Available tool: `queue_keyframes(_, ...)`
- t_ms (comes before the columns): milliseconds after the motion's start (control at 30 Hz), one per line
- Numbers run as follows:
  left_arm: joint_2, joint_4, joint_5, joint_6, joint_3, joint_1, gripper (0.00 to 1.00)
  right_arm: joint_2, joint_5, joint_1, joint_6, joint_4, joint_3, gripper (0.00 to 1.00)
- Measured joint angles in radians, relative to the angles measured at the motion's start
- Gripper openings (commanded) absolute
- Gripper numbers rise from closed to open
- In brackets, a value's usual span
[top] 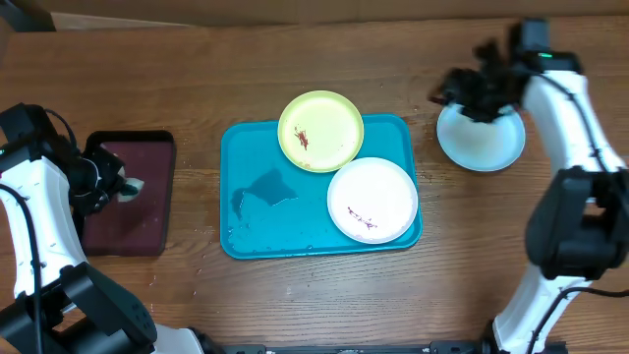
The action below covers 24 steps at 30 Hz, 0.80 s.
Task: Clean dirty plates on tray and stack at the side
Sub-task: 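Move the right gripper back to the yellow plate rim and grip it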
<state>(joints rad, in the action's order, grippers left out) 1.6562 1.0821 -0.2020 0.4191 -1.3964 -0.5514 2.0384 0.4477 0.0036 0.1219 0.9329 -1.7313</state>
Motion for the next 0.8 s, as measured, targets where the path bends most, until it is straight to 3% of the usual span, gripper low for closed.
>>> queue_keyframes(200,0.000,0.002,-0.034,-0.031,0.000,0.000,0.05,0.023,-0.158,0.270,0.012,-0.133,0.000,0.83)
queue_keyframes(367,0.000,0.006,-0.042,-0.035,0.000,0.000,0.04,0.090,-0.329,0.393,0.058,-0.179,0.000,0.80)
queue_keyframes(633,0.000,0.006,-0.049,-0.035,0.000,0.000,0.04,0.180,-0.451,0.410,0.085,-0.195,0.000,0.66)
queue_keyframes(800,0.000,0.007,-0.049,-0.035,0.000,0.000,0.04,0.217,-0.443,0.404,0.086,-0.208,0.002,0.46)
